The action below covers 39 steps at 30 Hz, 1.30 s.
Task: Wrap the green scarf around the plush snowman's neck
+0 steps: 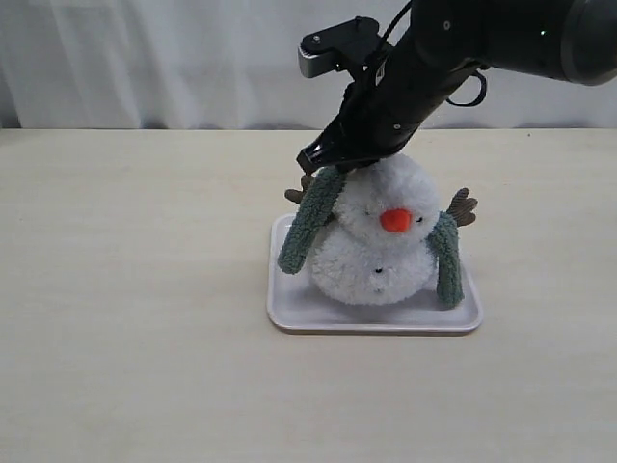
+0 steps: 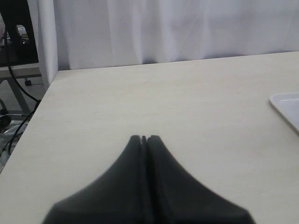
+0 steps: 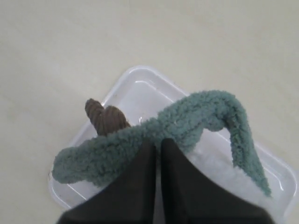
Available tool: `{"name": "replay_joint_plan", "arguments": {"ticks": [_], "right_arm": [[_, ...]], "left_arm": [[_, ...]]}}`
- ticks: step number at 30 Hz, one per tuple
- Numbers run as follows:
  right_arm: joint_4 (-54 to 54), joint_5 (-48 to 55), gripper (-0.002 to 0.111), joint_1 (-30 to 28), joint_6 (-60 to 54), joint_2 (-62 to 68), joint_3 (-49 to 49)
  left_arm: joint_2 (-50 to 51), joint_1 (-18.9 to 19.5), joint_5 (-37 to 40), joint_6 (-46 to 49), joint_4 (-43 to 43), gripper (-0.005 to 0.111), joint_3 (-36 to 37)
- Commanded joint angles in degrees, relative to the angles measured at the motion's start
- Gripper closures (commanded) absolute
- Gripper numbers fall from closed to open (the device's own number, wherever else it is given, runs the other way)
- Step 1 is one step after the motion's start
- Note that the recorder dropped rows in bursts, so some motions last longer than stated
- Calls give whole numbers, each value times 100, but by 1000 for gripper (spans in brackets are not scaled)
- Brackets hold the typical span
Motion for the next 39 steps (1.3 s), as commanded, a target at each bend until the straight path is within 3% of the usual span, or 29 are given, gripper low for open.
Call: {"name": "replay_joint_plan", "arguments": {"ticks": [1, 8, 39], "right_arm": [[45, -300, 104, -7, -21, -58, -248], [299, -744, 104, -7, -24, 95, -264], [276, 416, 104, -7, -144, 317, -264]], "left_arm": [[-15, 24, -61, -37, -9, 107, 19], [-15, 24, -61, -37, -9, 107, 19], [-15, 24, -61, -37, -9, 107, 19]]}}
